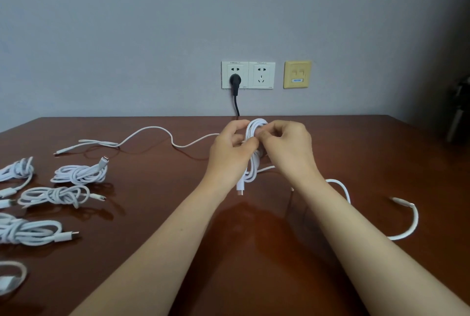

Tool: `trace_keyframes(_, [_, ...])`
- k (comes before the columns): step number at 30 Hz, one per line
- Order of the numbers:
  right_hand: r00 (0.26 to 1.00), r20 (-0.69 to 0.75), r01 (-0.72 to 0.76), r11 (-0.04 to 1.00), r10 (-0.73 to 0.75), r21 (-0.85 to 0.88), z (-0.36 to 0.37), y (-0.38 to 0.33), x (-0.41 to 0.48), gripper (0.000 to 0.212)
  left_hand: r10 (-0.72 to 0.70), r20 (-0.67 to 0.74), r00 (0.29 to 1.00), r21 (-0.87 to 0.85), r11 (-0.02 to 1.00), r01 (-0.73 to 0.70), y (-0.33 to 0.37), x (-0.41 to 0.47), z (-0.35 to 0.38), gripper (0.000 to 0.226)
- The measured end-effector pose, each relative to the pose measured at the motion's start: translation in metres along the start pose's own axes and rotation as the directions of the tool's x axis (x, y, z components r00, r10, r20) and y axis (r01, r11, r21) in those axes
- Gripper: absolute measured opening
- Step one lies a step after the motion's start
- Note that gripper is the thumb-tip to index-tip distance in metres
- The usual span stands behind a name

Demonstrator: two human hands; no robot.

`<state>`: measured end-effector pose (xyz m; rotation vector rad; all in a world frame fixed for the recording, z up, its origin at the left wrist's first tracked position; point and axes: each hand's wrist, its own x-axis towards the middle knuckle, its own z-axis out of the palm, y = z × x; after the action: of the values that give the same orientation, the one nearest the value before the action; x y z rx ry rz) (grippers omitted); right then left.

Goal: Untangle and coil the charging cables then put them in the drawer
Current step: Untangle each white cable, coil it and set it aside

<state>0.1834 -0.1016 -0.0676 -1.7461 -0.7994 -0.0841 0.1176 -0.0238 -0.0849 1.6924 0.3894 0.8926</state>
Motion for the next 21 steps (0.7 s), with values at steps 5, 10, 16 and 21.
trace_keyframes(5, [0.992,-0.052,-0.105,0.984,0.114,0.144,0.0036,0.0015,0.0032,0.014,0.020,-0.030,0.999,0.005,1.000,-0.020,-0.0013,0.0017,-0.0001,0.025])
trace_keyframes(10, [0.947,-0.012,-0.296,0.884,0.322,0.361,0.0024,0.0035,0.0033,0.033,0.021,-0.049,0.999,-0.077,0.997,-0.024,-0.0029,0.0014,0.0005,0.023])
trace_keyframes(16, [0.895,0.372,-0.403,0.805,0.247,0.436,0.0063,-0.0029,-0.0003,0.026,-0.118,-0.083,0.990,-0.291,0.953,0.089,0.0004,0.0004,0.0020,0.017])
trace_keyframes(21, [0.914,0.347,-0.371,0.780,0.210,0.504,0.0086,-0.0014,-0.0034,0.017,-0.234,-0.050,0.971,-0.465,0.866,0.185,0.0041,0.0030,-0.0042,0.008])
